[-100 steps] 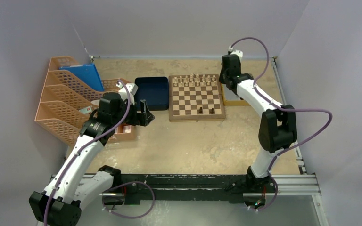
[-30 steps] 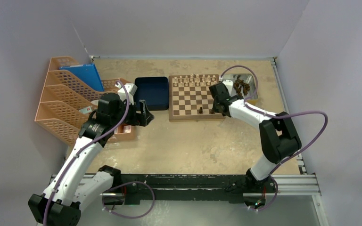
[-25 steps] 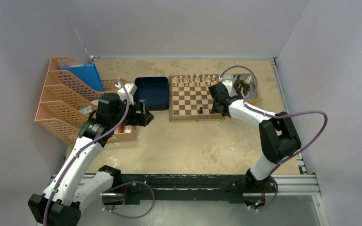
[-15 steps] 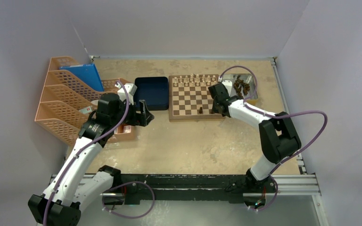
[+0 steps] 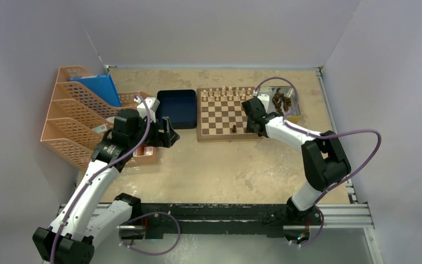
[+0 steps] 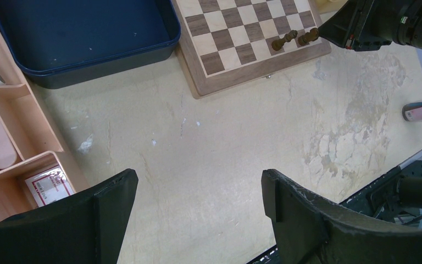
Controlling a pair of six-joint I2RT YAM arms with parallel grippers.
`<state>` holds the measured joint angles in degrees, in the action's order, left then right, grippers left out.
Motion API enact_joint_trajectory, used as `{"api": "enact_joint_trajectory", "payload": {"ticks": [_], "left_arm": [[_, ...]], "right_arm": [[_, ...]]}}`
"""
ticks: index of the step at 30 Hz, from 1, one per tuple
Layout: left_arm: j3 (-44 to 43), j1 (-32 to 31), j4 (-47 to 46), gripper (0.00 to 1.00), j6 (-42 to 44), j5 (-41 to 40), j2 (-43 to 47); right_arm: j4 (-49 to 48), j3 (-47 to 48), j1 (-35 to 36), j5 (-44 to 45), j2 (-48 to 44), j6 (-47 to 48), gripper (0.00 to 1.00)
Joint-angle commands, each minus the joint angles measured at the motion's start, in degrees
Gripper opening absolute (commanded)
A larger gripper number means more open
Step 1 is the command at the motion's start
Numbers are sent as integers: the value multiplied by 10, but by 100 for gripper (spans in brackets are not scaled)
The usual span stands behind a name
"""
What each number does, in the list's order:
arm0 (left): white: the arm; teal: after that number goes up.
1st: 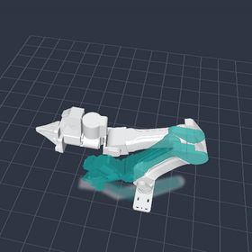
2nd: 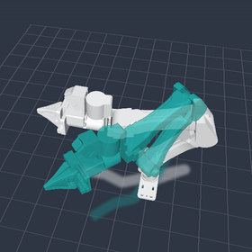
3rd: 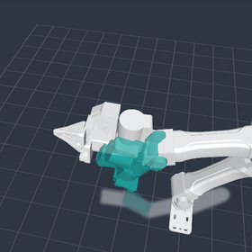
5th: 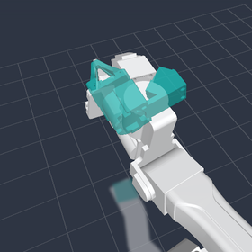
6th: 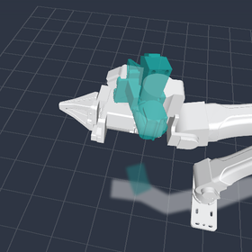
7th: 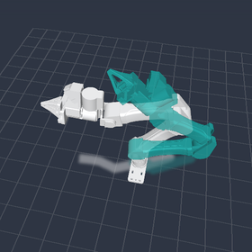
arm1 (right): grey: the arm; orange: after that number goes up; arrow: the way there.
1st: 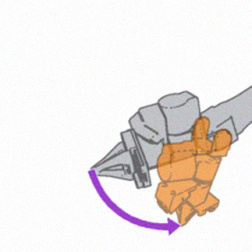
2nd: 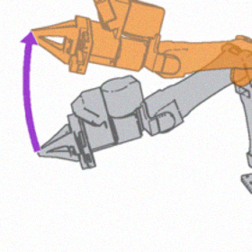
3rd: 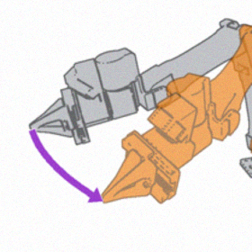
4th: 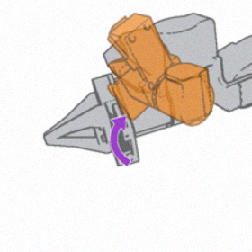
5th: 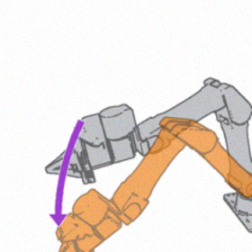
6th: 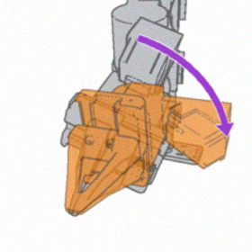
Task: Set up the chess pieces on the board
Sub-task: Place the chess piece on the chessboard, then pick up the chess piece from the storage box.
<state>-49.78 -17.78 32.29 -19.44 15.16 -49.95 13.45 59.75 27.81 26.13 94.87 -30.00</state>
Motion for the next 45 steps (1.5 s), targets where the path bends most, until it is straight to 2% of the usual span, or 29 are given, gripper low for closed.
{"api": "enact_joint_trajectory", "payload": {"ticks": [1, 9, 14, 22, 32, 38, 45], "left_arm": [[0, -3, -10, 84, -2, -1, 7], [-1, -3, -10, 84, -2, -2, 6], [-1, -3, -10, 84, -2, -2, 5], [-1, -3, -10, 84, -2, -1, 5], [-1, -3, -12, 84, 1, 9, 4], [0, -3, -13, 84, 0, 12, 14], [0, -7, -13, 84, 1, 14, 9]], "right_arm": [[18, 1, 6, 4, -20, -5, 18], [25, -1, 6, 18, -8, -8, 19], [26, 4, 6, 16, -16, -7, 23], [52, 34, 6, 14, -31, -8, 29], [66, 110, 1, 28, -31, 24, 30], [28, 168, -43, 36, -7, 48, 31], [-26, 197, -139, 24, 46, 72, 30]]}}
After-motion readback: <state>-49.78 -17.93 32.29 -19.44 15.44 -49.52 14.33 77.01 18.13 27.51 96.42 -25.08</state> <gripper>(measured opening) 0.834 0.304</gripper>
